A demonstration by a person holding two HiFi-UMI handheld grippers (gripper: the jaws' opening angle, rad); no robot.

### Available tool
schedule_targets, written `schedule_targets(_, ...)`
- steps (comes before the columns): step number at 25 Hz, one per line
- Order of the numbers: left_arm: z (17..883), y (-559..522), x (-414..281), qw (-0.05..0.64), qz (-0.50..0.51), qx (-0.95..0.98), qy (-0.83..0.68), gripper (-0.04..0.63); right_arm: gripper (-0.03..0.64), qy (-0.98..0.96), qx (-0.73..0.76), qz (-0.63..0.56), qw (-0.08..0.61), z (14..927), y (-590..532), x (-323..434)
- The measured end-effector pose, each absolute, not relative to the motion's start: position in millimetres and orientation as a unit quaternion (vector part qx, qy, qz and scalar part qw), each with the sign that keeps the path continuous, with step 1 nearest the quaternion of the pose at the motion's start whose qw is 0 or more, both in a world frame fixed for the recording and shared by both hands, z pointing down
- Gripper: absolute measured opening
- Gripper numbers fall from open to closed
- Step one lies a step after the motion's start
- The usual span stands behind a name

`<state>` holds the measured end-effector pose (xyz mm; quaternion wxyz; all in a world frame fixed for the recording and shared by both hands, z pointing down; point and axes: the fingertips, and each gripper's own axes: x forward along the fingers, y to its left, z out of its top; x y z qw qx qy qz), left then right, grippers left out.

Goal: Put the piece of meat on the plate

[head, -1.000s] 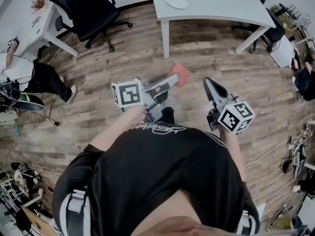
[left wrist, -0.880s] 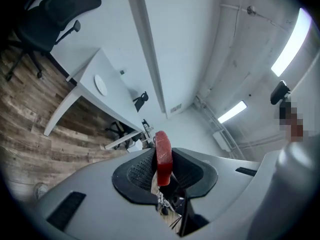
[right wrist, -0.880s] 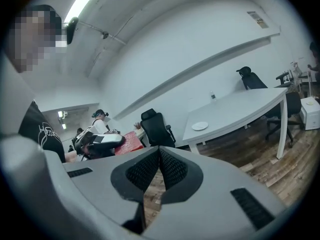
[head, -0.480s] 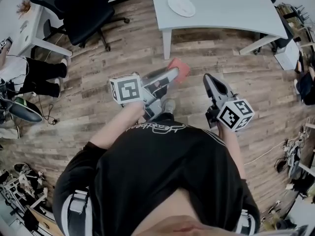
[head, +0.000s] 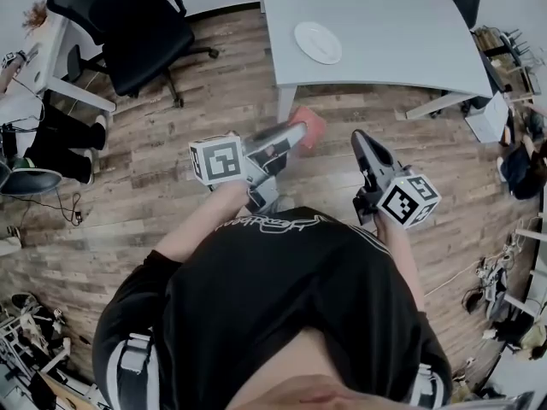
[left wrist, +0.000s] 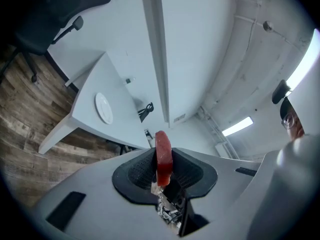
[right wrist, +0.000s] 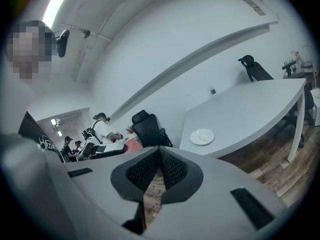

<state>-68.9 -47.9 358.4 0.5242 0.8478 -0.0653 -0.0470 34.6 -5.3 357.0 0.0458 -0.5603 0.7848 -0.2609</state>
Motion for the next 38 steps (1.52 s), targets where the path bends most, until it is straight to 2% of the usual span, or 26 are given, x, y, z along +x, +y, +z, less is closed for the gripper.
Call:
schedule_targets(7,354.2,-67.4,-63.9,0.516,-0.06,0.852,-0.072,0.094,0.009,0.791,-0.558,-0.249,0.041,353.1,-26.0,43.8)
schedule_targets(13,347.4,-84.6,-62.2,0.503,-0.073,0.857,-0.091,0.094,0.008,0.803,-0.541,-0.241,0.067,342.7,-51.0,51.5)
schedule_targets(17,345.8,-103.9,-59.6,0.515,-0.072,0.846,-0.124,0.095,0.008,0.818,-0.522,-0.231,0.065,336.0,-77.1,56.9)
schedule_targets(38,375.4,-230.3,35.2,0.53,-0.052,0.827,-0.18,0.094,0.008,0.837,-0.473,-0.273,0.033,371.5,-219.3,141.8)
